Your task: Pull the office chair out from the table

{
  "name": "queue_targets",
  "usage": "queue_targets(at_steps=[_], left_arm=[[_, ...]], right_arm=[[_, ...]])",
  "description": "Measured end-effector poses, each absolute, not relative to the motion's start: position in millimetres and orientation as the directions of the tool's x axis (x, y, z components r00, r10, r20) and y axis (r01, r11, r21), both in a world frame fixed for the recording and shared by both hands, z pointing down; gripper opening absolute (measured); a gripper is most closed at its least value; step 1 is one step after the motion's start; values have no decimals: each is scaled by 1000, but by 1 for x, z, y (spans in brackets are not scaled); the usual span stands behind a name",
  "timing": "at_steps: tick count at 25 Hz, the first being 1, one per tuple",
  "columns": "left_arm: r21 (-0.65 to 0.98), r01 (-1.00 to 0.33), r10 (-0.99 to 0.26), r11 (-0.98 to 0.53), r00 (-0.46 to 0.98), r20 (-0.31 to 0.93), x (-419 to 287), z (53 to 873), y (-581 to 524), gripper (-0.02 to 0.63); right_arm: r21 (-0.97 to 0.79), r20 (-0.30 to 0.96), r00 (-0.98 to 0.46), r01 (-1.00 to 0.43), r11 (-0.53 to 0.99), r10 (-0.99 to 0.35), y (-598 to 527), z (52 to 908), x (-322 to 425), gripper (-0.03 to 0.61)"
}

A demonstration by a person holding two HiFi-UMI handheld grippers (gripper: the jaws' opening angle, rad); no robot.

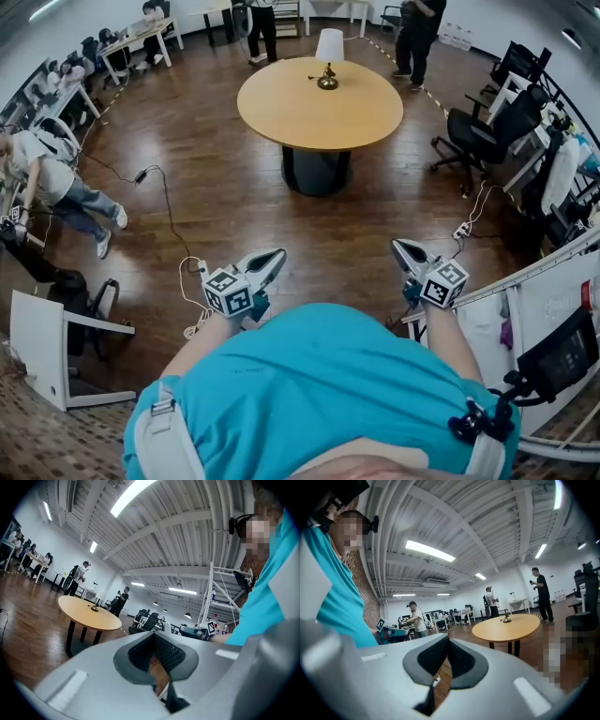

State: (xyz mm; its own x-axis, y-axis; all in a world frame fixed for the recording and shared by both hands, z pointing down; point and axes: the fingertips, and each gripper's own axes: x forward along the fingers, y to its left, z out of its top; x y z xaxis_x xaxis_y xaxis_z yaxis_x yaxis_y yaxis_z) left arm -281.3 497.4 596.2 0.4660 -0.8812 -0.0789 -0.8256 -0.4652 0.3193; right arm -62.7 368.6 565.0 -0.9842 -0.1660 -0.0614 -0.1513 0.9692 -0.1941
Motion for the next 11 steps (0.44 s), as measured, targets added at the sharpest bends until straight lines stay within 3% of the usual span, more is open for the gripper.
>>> queue_targets(at_steps=[11], left_arm=[[318, -825, -881, -467, 464, -90, -284, 591, 496, 31]], right_arm=[[-180, -55, -985, -151, 972, -163, 367, 563, -65, -5]])
